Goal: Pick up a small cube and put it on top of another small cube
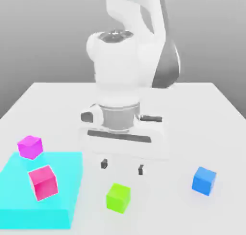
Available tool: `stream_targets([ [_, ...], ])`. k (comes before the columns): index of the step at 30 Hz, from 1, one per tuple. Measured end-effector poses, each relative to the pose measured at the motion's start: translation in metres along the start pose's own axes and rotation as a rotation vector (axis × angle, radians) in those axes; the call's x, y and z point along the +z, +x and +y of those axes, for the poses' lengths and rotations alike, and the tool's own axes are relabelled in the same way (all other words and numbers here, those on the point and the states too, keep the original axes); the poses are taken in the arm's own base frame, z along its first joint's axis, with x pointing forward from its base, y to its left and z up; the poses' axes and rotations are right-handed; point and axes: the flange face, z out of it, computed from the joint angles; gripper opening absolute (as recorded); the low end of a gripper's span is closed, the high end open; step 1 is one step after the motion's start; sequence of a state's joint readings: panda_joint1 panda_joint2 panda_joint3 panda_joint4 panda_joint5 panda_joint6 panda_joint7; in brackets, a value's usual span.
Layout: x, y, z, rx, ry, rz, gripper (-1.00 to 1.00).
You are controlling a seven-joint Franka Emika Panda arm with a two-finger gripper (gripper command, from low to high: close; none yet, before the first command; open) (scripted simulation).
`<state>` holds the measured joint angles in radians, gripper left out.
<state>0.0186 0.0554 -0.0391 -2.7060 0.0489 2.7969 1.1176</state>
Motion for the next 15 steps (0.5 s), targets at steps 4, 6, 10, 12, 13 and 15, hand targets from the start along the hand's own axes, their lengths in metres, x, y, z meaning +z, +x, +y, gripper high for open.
stream_targets([
  [4,0.047,-0.002,0.01,0.014,-0.036,0.003,0.0],
  [6,0.068,-0.002,0.012,0.015,-0.038,0.003,0.0],
  [10,0.084,-0.003,0.014,0.016,-0.038,0.001,-1.0],
  [12,0.084,-0.003,0.014,0.016,-0.038,0.001,-1.0],
  [13,0.084,-0.003,0.014,0.017,-0.038,0.001,-1.0],
  [15,0.083,-0.003,0.014,0.016,-0.038,0.001,-1.0],
])
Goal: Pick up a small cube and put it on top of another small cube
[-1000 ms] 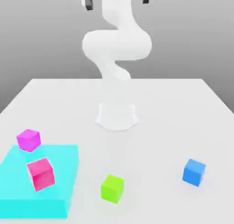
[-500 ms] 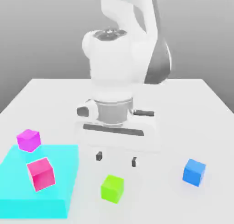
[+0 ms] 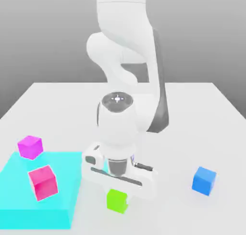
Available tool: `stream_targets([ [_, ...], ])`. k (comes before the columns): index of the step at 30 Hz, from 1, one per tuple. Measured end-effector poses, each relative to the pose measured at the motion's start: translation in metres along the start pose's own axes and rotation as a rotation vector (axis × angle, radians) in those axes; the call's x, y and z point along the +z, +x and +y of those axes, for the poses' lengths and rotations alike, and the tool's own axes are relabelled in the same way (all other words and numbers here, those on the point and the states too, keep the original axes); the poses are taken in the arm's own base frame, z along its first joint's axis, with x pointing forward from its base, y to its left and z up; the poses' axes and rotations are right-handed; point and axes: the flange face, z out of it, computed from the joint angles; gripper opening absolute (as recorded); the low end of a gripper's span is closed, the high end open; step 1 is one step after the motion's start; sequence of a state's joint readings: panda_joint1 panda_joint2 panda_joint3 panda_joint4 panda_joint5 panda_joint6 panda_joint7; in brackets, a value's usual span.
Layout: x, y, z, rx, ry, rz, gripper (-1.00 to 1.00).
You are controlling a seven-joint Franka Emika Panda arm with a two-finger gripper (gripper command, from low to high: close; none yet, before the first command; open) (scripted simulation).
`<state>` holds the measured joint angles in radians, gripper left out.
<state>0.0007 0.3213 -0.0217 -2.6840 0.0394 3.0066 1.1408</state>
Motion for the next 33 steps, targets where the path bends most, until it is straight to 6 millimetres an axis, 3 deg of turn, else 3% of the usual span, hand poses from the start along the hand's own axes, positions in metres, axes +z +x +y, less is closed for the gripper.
stream_targets([
  [7,-0.061,-0.007,-0.003,-0.028,0.0,-0.002,-1.0],
  [15,-0.088,-0.128,-0.037,-0.484,0.001,-0.007,-1.0],
  [23,-0.113,-0.248,-0.031,-0.932,0.001,-0.004,-1.0],
  [26,-0.096,-0.264,-0.03,-0.989,0.001,-0.004,-1.0],
  [29,-0.065,-0.257,-0.031,-0.976,0.001,-0.003,-1.0],
  [30,-0.056,-0.257,-0.031,-0.975,0.001,-0.003,1.0],
  [33,-0.056,-0.257,-0.031,-0.975,0.001,-0.003,1.0],
])
